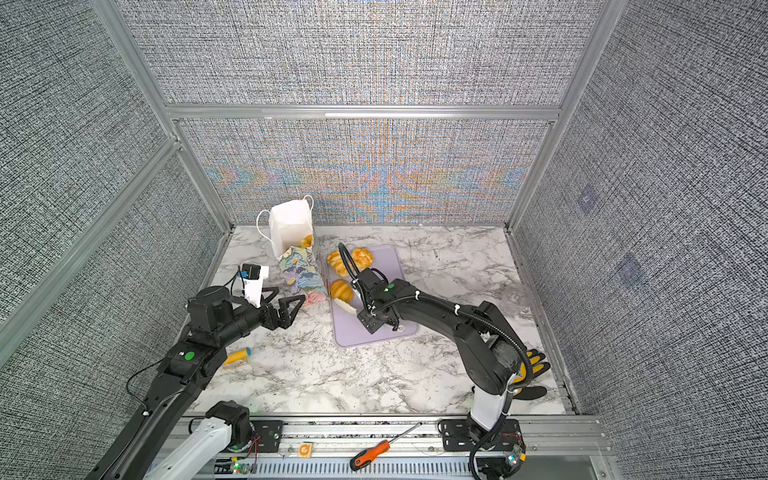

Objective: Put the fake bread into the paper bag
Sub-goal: 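Withdraw the tongs to the tray and lower onto the striped croissant beside the bag, then squeeze the tongs on the striped croissant and lift it with the right gripper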

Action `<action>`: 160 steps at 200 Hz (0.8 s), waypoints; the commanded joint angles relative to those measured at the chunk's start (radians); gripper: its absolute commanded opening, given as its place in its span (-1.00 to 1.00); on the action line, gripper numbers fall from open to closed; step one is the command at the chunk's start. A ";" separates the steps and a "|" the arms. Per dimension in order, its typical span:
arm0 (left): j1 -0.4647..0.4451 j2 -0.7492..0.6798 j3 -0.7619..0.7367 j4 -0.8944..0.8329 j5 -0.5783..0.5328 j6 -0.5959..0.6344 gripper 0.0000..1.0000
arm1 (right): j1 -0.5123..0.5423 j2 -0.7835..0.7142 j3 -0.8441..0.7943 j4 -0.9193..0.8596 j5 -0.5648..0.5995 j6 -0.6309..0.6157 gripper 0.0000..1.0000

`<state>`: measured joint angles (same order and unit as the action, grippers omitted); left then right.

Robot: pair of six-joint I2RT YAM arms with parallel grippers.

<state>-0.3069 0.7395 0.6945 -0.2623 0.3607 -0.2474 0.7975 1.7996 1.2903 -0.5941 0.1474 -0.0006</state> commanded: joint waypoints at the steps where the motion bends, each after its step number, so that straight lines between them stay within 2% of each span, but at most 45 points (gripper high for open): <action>1: -0.015 0.001 -0.014 0.040 -0.054 -0.020 0.99 | -0.005 0.036 0.021 0.020 -0.001 -0.006 0.49; 29: -0.019 0.001 -0.025 0.055 -0.063 -0.027 0.98 | -0.005 0.066 0.034 0.040 -0.022 -0.007 0.49; 160: -0.021 0.035 -0.004 0.034 -0.075 0.007 0.99 | -0.038 0.241 0.208 0.029 0.029 -0.073 0.48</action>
<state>-0.3275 0.7616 0.6781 -0.2459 0.2874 -0.2596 0.7650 2.0224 1.4635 -0.5583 0.1619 -0.0422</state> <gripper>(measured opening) 0.993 0.745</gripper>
